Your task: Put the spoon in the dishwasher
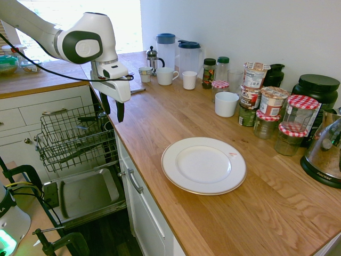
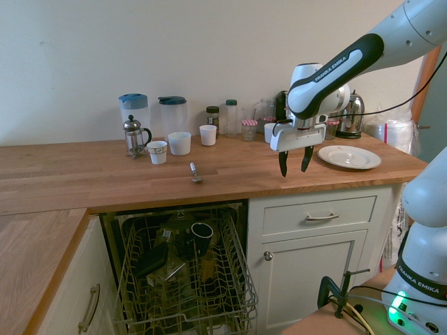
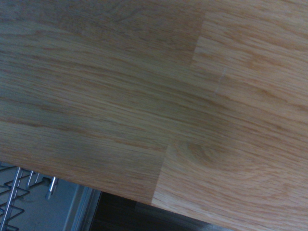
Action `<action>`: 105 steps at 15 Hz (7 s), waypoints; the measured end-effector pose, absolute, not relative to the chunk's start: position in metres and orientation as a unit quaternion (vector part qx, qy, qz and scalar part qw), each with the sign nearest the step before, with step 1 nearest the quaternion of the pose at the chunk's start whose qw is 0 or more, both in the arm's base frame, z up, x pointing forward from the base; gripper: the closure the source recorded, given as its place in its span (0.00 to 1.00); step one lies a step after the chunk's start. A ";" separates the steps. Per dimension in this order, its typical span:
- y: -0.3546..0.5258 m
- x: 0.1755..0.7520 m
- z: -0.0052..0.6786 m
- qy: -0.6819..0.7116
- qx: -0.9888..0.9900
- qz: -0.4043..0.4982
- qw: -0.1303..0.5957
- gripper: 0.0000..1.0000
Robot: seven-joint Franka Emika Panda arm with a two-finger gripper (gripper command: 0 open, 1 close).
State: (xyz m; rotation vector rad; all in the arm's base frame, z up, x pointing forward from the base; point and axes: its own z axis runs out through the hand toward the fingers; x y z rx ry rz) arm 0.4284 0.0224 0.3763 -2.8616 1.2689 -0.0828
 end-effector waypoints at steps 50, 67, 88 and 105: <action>0.277 0.685 0.339 0.499 -0.866 -0.023 0.020 0.00; 0.279 0.684 0.337 0.502 -0.864 -0.023 0.020 1.00; 0.331 0.500 0.365 0.496 -0.866 -0.052 0.025 1.00; 0.357 0.353 0.165 0.516 -0.856 -0.011 0.030 1.00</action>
